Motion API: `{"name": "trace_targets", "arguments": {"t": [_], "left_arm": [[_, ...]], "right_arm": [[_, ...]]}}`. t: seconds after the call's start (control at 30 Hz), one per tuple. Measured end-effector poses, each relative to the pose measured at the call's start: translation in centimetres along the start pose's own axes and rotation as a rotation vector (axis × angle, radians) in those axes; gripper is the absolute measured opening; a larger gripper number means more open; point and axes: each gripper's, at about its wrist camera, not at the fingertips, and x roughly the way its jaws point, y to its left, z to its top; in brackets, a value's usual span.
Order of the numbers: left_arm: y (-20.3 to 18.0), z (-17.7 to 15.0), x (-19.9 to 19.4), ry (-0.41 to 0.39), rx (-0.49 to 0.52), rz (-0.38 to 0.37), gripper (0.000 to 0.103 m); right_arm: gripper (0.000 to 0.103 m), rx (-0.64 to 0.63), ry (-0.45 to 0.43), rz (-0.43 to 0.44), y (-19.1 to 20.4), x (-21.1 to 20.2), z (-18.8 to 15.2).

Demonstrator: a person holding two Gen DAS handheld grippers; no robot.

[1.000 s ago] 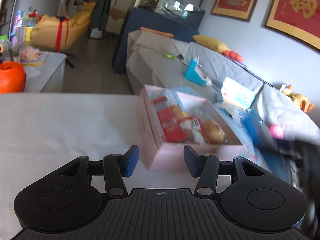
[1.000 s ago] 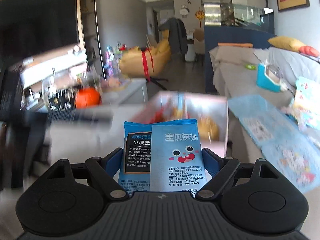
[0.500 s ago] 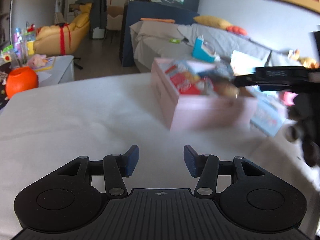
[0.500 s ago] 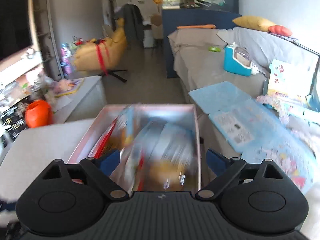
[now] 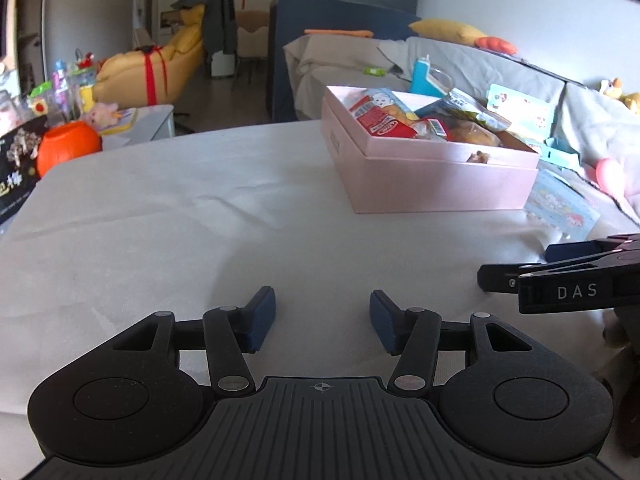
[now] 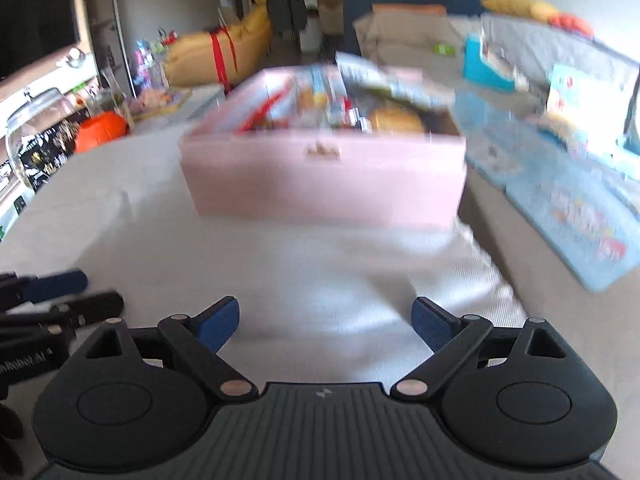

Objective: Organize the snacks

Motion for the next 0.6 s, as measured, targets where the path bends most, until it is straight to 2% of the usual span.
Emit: {"name": "trace_targets", "arguments": {"t": [0.2,0.33,0.6], "left_arm": [[-0.7,-0.1,0.3,-0.002,0.027,0.028,0.064],[-1.0,-0.1,0.6,-0.004,0.026,0.042,0.067],[-1.2,-0.1,0.7,-0.007,0.019,0.064,0.067]], "right_arm": [[0.097,-0.016,-0.001,-0.023,0.1,-0.1,-0.2],[0.103,-0.010,0.012,-0.043,-0.2,0.3,0.1],[0.103,-0.007,0.012,-0.055,0.0,0.4,0.3]]}}
